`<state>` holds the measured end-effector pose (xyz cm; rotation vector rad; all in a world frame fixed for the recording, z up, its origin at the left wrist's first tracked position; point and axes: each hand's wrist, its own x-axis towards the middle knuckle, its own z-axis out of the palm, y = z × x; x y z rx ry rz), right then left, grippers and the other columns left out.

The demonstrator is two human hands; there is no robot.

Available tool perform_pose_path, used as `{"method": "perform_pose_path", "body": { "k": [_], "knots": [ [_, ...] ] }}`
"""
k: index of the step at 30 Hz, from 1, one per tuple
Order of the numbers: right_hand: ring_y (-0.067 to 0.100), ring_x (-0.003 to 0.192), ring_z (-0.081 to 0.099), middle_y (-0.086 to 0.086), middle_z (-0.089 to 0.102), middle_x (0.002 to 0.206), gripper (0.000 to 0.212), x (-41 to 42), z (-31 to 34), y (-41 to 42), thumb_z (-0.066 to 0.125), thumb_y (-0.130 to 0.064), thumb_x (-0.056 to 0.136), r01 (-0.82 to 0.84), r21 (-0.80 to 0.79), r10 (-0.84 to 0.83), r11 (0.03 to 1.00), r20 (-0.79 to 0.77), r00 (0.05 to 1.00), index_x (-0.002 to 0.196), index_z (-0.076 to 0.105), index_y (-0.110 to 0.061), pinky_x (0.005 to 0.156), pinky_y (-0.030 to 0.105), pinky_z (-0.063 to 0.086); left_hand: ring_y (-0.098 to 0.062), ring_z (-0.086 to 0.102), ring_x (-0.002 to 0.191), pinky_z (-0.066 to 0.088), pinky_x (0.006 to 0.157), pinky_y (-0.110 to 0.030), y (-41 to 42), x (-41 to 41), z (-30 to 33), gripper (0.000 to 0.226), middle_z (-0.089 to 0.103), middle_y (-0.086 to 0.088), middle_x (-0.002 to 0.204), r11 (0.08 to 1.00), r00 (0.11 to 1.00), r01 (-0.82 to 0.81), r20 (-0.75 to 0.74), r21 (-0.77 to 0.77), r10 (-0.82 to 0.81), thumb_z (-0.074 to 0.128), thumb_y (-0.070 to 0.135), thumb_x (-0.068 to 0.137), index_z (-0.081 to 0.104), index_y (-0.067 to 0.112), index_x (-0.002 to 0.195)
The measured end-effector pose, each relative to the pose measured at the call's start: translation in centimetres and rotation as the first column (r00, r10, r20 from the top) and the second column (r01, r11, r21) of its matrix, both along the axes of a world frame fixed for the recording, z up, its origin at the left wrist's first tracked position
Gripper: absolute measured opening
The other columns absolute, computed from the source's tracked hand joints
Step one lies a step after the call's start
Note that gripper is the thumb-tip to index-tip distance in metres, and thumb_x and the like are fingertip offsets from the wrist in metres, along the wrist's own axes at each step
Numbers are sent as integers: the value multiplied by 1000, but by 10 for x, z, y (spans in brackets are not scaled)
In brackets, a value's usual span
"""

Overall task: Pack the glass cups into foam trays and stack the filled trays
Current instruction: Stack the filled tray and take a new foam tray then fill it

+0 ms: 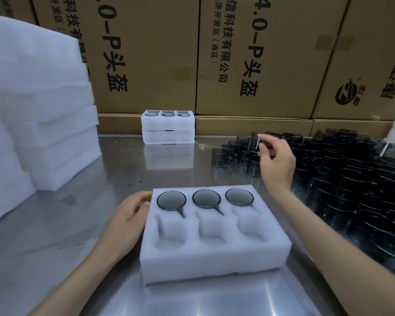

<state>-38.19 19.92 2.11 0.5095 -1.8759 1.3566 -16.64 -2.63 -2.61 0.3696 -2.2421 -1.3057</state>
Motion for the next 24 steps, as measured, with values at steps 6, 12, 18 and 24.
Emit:
{"method": "perform_pose_path", "body": {
  "k": [6, 12, 18, 24],
  "knots": [
    [1, 58, 57, -9, 60, 80, 23, 64, 54, 0, 48, -8, 95, -387, -294, 455, 874, 213, 865, 103, 60, -26, 66, 20, 54, -2, 56, 97, 45, 87, -26, 5, 4, 13, 25, 60, 5, 118, 995, 994, -58, -94, -76, 51, 52, 11, 95, 59, 24, 114],
    [5, 52, 45, -7, 55, 68, 26, 117, 43, -24, 41, -1, 96, -679, -513, 850, 525, 355, 389, 98, 64, -13, 52, 22, 51, 1, 57, 105, 39, 87, -8, 30, 22, 33, 49, 60, 18, 119, 967, 954, 122, -242, -225, -177, 61, 48, 78, 56, 30, 123],
    [20, 71, 62, 8, 67, 89, 31, 139, 27, -46, 41, -4, 95, -761, -529, 881, 375, 460, 115, 93, 69, -16, 54, 23, 52, -11, 63, 100, 47, 89, -22, 42, 27, 38, 44, 65, 14, 108, 932, 894, 180, -343, -316, -289, 67, 48, 75, 58, 29, 114],
    [13, 69, 65, -4, 69, 82, 23, 146, 16, -44, 47, -5, 96, -784, -378, 828, 492, 482, 287, 93, 63, -21, 54, 23, 52, -13, 63, 104, 48, 94, -26, 47, 27, 38, 46, 65, 13, 113, 928, 885, 354, -279, -113, -372, 69, 48, 72, 58, 34, 114]
  ]
}}
